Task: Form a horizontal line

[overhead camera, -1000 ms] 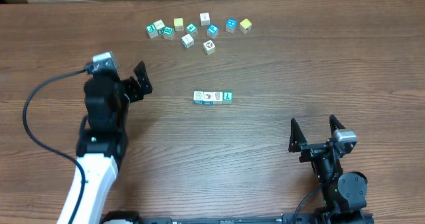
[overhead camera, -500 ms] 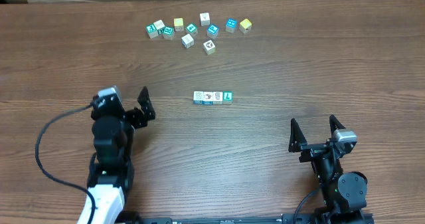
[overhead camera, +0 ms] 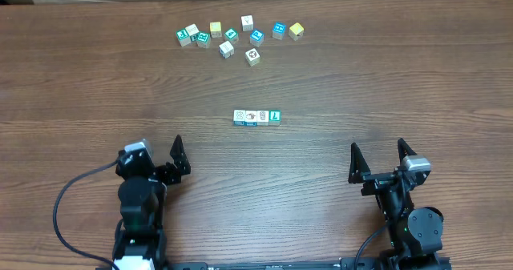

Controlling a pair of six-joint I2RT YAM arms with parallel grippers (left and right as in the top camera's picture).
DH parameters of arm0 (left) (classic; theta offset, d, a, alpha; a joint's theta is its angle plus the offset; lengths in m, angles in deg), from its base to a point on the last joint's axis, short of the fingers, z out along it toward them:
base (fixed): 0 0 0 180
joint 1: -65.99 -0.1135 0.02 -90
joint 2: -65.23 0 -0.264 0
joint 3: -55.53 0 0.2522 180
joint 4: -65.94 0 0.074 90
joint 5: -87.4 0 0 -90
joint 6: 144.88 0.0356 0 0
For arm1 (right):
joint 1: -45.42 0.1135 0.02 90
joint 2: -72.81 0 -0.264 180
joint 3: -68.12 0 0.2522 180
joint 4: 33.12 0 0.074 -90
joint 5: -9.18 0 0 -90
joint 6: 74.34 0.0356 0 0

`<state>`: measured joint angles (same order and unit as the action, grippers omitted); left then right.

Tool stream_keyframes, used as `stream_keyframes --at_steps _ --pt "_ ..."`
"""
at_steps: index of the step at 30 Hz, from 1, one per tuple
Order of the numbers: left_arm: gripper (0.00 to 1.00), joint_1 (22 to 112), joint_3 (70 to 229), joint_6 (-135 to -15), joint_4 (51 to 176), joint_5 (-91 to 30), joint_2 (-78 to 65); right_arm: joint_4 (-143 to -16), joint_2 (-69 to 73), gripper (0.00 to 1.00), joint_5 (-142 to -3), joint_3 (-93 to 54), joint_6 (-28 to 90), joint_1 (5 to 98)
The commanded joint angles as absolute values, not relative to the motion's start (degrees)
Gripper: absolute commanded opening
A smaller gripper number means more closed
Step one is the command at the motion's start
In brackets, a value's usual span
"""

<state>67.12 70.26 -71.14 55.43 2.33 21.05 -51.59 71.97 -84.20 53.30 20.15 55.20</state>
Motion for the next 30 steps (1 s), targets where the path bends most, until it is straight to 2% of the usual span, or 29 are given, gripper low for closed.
stream_keyframes --at_steps 1,7,18,30 --pt "1.00 67.5 69.6 -70.1 56.6 2.3 24.3 -51.3 72.6 1.00 -84.1 53.9 20.1 54.9" --pt "1.00 67.5 69.6 -70.0 63.4 2.5 31.6 -51.3 72.6 1.00 -84.1 53.9 20.1 54.9" --pt "0.99 65.9 69.6 -69.9 83.6 3.8 50.2 -51.3 72.6 1.00 -84.1 53.9 20.1 54.9" --pt "1.00 65.6 69.6 -65.7 83.7 2.4 65.1 -51.3 72.6 1.00 -84.1 53.9 20.1 54.9"
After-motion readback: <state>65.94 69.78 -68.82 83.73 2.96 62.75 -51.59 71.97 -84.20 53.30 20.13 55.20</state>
